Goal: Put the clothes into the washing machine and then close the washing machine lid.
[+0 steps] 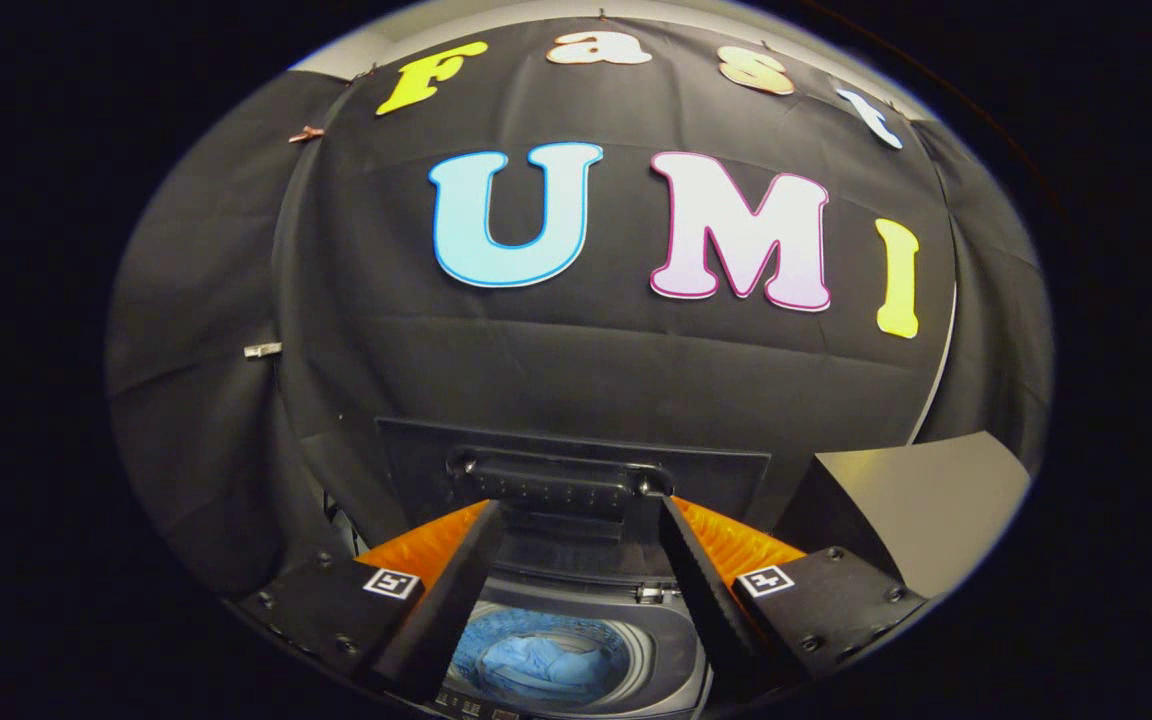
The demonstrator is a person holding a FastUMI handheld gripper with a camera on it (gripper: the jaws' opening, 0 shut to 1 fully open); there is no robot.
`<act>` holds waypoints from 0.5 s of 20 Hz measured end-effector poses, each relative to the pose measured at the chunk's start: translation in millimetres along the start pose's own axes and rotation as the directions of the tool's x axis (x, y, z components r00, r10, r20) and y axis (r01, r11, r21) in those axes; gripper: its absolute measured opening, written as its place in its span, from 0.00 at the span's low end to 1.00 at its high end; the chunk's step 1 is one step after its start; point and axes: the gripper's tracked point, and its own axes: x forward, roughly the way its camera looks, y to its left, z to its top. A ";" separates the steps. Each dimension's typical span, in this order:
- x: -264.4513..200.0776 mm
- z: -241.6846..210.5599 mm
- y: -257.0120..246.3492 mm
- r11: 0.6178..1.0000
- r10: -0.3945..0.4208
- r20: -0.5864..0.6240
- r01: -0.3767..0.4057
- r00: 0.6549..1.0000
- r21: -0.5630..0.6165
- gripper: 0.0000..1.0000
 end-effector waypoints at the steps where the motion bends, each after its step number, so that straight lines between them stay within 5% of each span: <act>1: 8.4 3.6 2.3 0.999 0.005 0.009 -0.006 1.000 0.035 0.99; 10: 74.8 22.3 -0.8 0.999 -0.003 0.002 0.003 1.000 0.053 0.99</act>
